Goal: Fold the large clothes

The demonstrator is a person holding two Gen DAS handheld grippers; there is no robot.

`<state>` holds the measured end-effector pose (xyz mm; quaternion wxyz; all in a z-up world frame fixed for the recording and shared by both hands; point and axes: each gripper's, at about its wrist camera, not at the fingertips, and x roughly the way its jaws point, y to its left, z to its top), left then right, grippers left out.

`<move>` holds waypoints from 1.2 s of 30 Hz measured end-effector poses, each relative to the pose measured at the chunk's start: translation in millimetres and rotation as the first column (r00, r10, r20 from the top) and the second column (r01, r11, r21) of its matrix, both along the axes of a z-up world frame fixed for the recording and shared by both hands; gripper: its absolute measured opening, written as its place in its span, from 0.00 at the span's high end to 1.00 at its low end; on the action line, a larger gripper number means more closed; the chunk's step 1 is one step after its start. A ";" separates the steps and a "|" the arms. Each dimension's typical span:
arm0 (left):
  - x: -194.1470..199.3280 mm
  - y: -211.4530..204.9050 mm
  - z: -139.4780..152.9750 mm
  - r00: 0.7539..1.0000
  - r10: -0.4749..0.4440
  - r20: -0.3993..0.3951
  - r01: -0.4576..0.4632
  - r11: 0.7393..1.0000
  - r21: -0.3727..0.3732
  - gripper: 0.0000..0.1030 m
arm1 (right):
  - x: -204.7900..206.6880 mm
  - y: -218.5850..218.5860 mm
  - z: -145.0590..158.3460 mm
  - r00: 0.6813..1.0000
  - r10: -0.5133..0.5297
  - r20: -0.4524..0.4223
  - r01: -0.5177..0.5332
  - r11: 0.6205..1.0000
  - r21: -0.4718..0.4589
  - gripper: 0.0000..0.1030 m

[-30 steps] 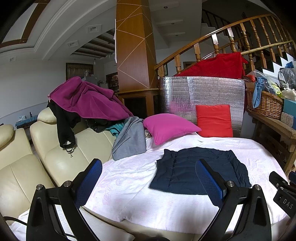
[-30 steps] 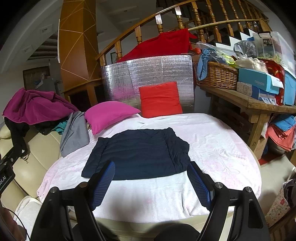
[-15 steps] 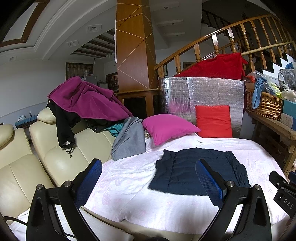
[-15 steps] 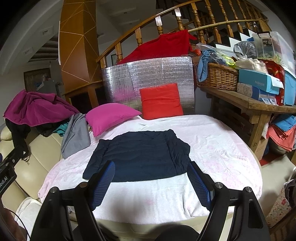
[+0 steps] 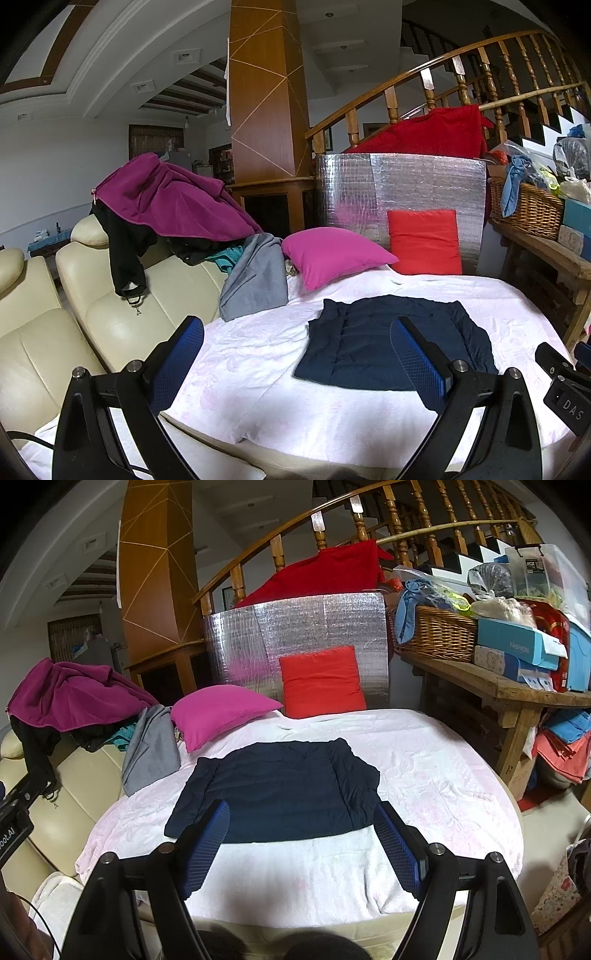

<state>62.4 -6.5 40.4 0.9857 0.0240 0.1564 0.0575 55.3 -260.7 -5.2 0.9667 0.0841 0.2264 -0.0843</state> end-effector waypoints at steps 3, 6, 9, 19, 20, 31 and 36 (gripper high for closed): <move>2.2 -1.4 0.7 1.000 -0.012 -0.004 0.012 1.000 0.000 0.02 | -1.1 -0.1 0.7 1.000 -0.006 -0.002 0.006 1.000 -0.006 0.19; 5.4 -2.3 1.1 1.000 -0.024 -0.008 0.024 1.000 -0.006 0.02 | -2.1 -0.7 1.9 1.000 -0.013 -0.003 0.013 1.000 -0.014 0.19; 9.2 -4.3 0.0 0.999 -0.042 -0.015 0.042 0.999 -0.007 0.02 | -0.5 -1.6 4.8 1.000 -0.022 0.003 0.022 1.000 -0.017 0.19; 51.5 -5.9 -8.3 0.997 -0.039 -0.063 0.039 0.999 -0.003 0.02 | 44.0 5.2 -1.9 0.999 0.004 -0.045 -0.005 1.000 -0.022 0.19; 58.7 -5.8 -9.9 0.997 -0.032 -0.070 0.032 0.999 -0.001 0.02 | 53.1 4.9 -4.1 0.998 0.005 -0.056 -0.006 1.000 -0.017 0.19; 114.6 -9.4 -24.8 0.993 -0.012 -0.114 0.012 1.000 0.000 0.02 | 114.5 -4.6 -21.5 0.994 0.017 -0.110 -0.017 1.000 0.000 0.19; 150.9 -3.2 -41.5 0.989 -0.041 -0.141 0.038 0.999 -0.026 0.02 | 142.3 -25.0 -31.5 0.994 -0.009 -0.113 0.006 1.000 -0.024 0.19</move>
